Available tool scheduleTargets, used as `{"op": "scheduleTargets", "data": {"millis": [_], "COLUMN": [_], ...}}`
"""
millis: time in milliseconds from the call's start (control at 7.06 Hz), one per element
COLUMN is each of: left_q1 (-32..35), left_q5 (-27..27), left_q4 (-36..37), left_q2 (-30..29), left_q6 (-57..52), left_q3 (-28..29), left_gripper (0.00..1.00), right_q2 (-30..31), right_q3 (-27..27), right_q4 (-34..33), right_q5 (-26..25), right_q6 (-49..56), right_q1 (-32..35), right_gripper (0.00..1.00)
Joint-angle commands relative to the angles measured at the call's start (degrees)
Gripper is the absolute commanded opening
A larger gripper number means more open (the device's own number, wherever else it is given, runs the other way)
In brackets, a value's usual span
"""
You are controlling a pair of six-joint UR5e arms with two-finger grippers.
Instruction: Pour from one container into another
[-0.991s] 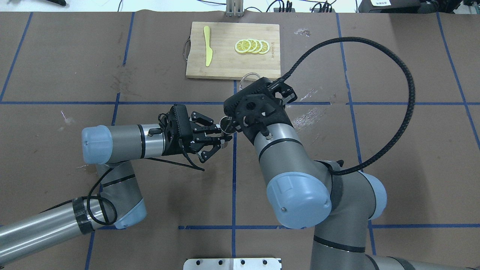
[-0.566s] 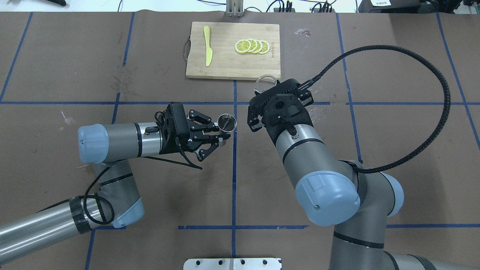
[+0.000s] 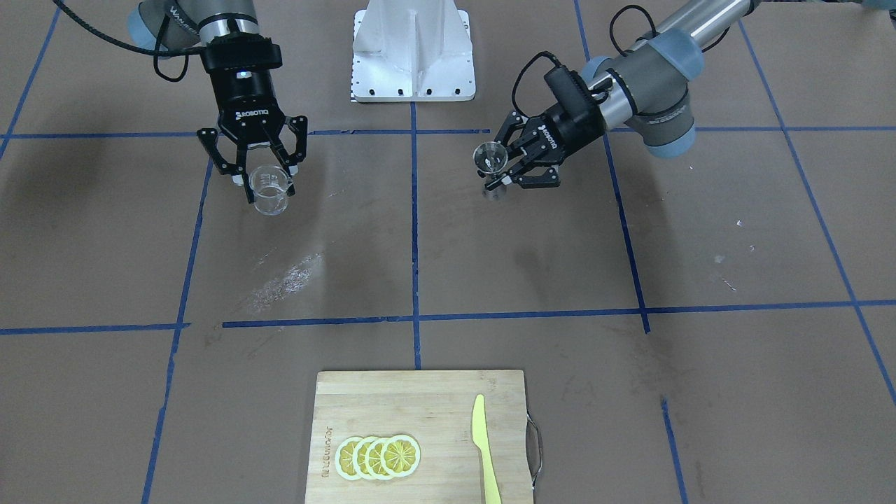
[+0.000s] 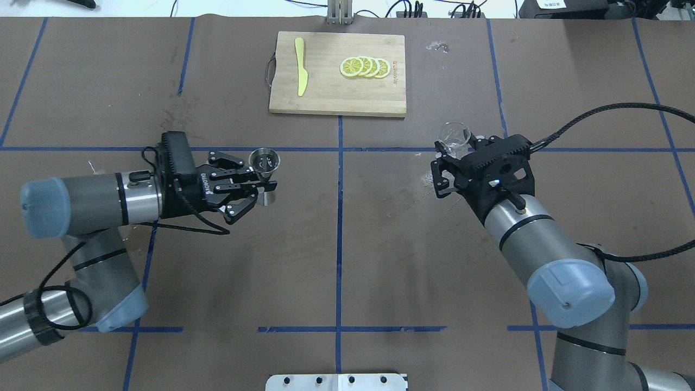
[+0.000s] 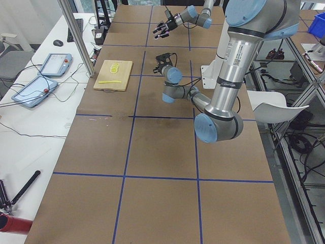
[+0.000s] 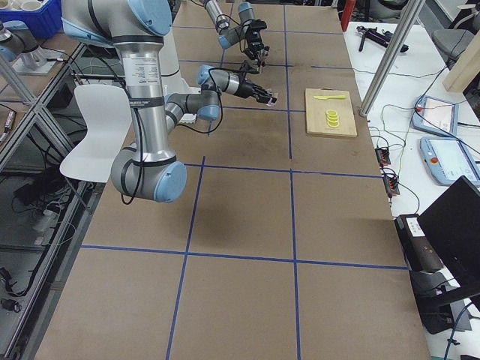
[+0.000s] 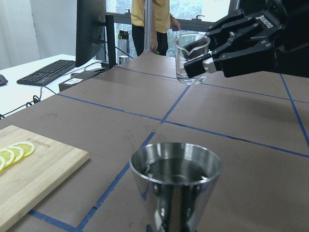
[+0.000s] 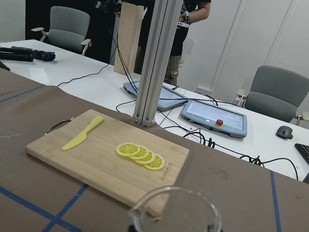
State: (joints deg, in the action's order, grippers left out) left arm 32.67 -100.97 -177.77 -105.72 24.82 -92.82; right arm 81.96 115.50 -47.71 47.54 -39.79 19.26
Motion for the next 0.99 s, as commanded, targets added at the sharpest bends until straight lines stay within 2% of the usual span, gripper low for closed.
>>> {"op": "scheduleTargets", "data": {"millis": [0, 142, 283, 566, 708, 849], "left_q1": [2.3, 3.5, 3.8, 3.6, 2.6, 2.0], "left_q5": [0.1, 0.2, 2.8, 16.3, 21.5, 23.8], "left_q4": [-9.9, -13.7, -16.3, -17.4, -17.3, -17.2], "left_q2": [11.6, 16.7, 20.7, 24.3, 25.1, 26.2], "left_q6": [3.9, 5.6, 8.1, 10.9, 14.9, 15.9], "left_q3": [-1.7, -1.7, -1.8, -1.4, -0.8, -0.6], "left_gripper": [0.00, 0.00, 0.00, 0.00, 0.00, 0.00], "right_q2": [7.1, 7.2, 7.3, 7.3, 7.3, 7.3], "right_q3": [0.0, 0.0, -0.1, 0.0, 0.1, 0.1], "right_q4": [7.9, 7.9, 7.9, 7.9, 8.0, 8.0], "right_q5": [0.1, 0.1, 0.1, 0.1, 0.1, 0.1], "right_q6": [0.0, -0.1, -0.4, -0.4, -0.4, -0.4], "right_q1": [0.8, 0.8, 0.9, 0.9, 0.9, 0.9], "right_gripper": [0.00, 0.00, 0.00, 0.00, 0.00, 0.00]}}
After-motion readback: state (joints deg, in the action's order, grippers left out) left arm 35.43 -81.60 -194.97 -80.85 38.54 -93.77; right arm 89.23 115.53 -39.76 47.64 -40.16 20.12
